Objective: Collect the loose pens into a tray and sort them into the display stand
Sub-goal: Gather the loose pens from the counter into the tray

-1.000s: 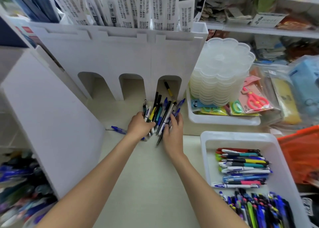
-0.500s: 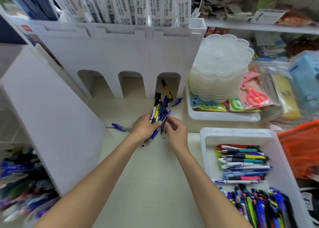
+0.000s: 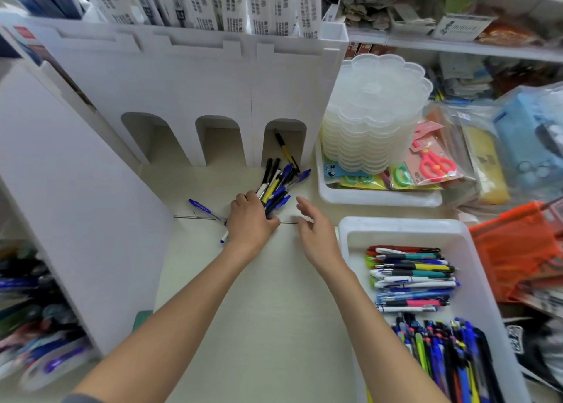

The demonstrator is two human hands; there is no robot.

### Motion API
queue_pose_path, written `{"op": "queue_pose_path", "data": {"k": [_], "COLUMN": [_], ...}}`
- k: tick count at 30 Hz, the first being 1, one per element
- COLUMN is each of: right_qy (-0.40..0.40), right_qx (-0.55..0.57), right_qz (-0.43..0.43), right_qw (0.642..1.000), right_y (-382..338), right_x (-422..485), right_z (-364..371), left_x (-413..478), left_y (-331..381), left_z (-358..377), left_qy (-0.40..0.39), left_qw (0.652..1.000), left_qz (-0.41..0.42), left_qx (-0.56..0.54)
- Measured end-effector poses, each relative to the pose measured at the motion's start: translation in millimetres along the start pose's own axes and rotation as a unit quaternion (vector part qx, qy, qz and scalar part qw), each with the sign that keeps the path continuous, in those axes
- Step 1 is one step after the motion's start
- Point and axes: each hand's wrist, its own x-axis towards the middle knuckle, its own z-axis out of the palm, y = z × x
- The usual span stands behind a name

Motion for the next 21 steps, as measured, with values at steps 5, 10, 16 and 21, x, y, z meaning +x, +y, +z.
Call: {"op": "queue_pose_path", "data": {"k": [5, 10, 16, 21], "right_qy": [-0.004, -0.007, 0.01, 0.012], "right_qx": [-0.009, -0.039, -0.067, -0.039], "right_qz": [0.013, -0.013, -0.045, -0.034], "right_qw": [1.0, 0.999, 0.997, 0.999], "right_y": [2, -4, -10, -16], "right_x": [-8, -15, -16, -15], "right_z": [-3, -2, -2, 7], "left_x": [4, 4, -9, -32], "left_y": [-2, -11, -30, -61], "left_z": [-16, -31, -41, -44], "left_qy": [-0.055, -0.102, -0.129, -0.112], "left_qw": [0.997, 0.993, 0.99, 0.97], "left_qz": [0.016, 0.024, 0.026, 0.031], "left_qx": [0.048, 0.055, -0.046, -0.216]}}
